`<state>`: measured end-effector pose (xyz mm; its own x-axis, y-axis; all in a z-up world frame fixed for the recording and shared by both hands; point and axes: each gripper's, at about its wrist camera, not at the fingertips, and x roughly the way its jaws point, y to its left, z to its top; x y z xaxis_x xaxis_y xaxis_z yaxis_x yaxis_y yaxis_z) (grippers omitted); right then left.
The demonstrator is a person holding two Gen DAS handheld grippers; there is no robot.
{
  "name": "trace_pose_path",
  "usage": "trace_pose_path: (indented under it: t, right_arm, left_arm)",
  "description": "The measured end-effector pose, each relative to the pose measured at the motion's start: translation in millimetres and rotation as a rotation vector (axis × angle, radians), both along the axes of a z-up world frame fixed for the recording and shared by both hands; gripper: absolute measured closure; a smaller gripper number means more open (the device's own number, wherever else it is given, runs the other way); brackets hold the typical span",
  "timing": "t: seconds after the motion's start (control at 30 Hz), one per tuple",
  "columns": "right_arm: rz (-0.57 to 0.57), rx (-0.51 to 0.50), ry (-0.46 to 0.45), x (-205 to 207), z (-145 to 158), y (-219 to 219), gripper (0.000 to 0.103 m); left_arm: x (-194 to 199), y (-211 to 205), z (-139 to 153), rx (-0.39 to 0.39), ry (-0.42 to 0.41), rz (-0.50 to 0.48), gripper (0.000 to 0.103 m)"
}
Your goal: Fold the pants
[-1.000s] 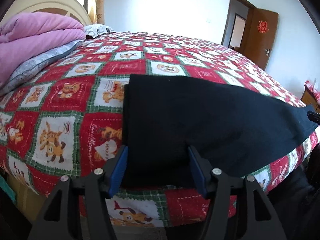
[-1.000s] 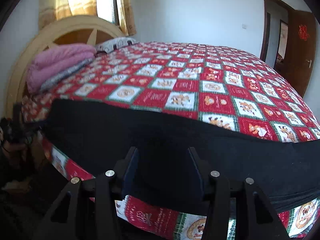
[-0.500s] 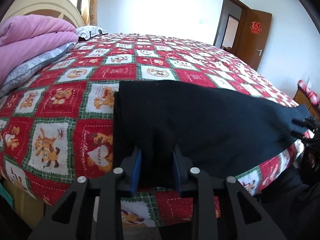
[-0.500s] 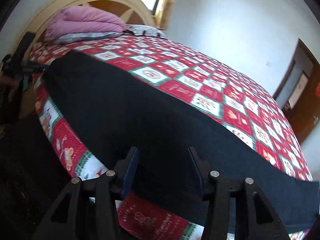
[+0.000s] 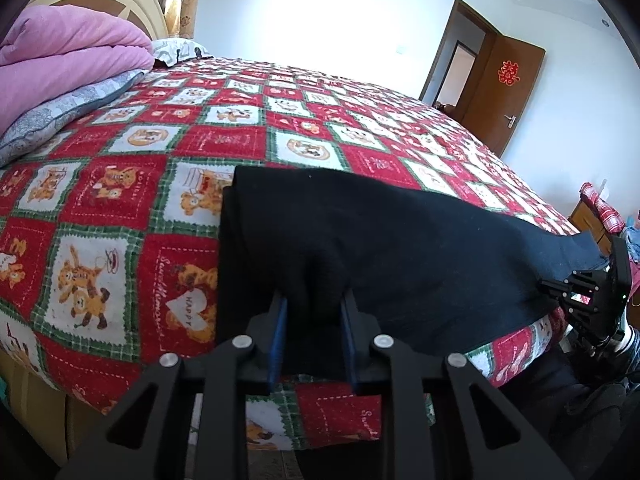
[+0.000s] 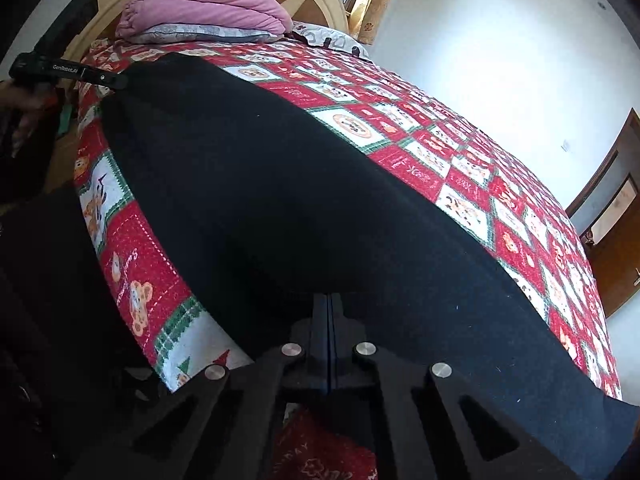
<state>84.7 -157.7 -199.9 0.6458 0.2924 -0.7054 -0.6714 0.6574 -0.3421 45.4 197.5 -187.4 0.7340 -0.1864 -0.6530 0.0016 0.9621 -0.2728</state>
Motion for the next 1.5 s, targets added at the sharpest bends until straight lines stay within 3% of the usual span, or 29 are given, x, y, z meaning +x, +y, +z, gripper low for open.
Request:
trace_pose_path:
  t: [0.27, 0.4, 0.47, 0.5, 0.53, 0.6, 0.73, 1.03, 1.07, 1.13, 1.17, 1.5]
  right_arm:
    - [-0.004, 0.142, 0.041, -3.4, 26.0, -11.3, 0.103]
    - [0.022, 0.094, 0.038, -8.0, 20.1, -5.6, 0.101]
    - [0.039, 0.08, 0.032, -10.9, 14.8, 0.2, 0.076]
    - [0.045, 0.071, 0.035, -11.7, 12.0, 3.3, 0.053]
    - [0.055, 0.057, 0.041, -12.8, 8.8, 7.1, 0.049]
    - [0.059, 0.025, 0.019, -14.4, 2.5, 13.2, 0.049]
    - [0.019, 0.017, -0.004, -6.8, 2.9, 11.9, 0.067]
    - [0.043, 0.017, 0.003, -7.2, -1.9, 13.8, 0.068]
    - [0.032, 0.008, 0.001, -5.7, -3.5, 14.1, 0.073]
    - [0.008, 0.026, 0.021, -0.8, -2.6, 11.6, 0.093]
    - [-0.003, 0.03, 0.023, 1.2, -1.4, 10.3, 0.097]
    - [0.028, 0.101, -0.001, -20.6, 32.9, 3.0, 0.1]
  left_arm:
    - [-5.2, 1.5, 22.6, 0.014, -0.051, -0.02, 0.078]
    - [-4.5, 0.4, 24.6, 0.014, -0.05, -0.025, 0.078]
    - [-4.4, 1.1, 26.3, 0.01, -0.05, -0.027, 0.078]
    - [-4.6, 1.2, 27.4, 0.01, -0.052, -0.029, 0.078]
    - [-4.8, 1.1, 28.2, 0.01, -0.055, -0.031, 0.078]
    - [-5.7, 0.9, 28.7, 0.012, -0.056, -0.032, 0.078]
    - [-4.7, 2.0, 25.6, 0.001, -0.05, -0.03, 0.078]
    - [-6.6, 5.9, 31.9, -0.04, -0.068, -0.029, 0.078]
    - [-6.1, 5.5, 31.4, -0.039, -0.067, -0.03, 0.078]
    - [-5.3, 5.6, 29.3, -0.039, -0.062, -0.031, 0.078]
    - [-4.9, 5.9, 27.6, -0.039, -0.058, -0.031, 0.078]
    - [-12.5, 12.8, 34.2, -0.03, -0.061, -0.058, 0.079]
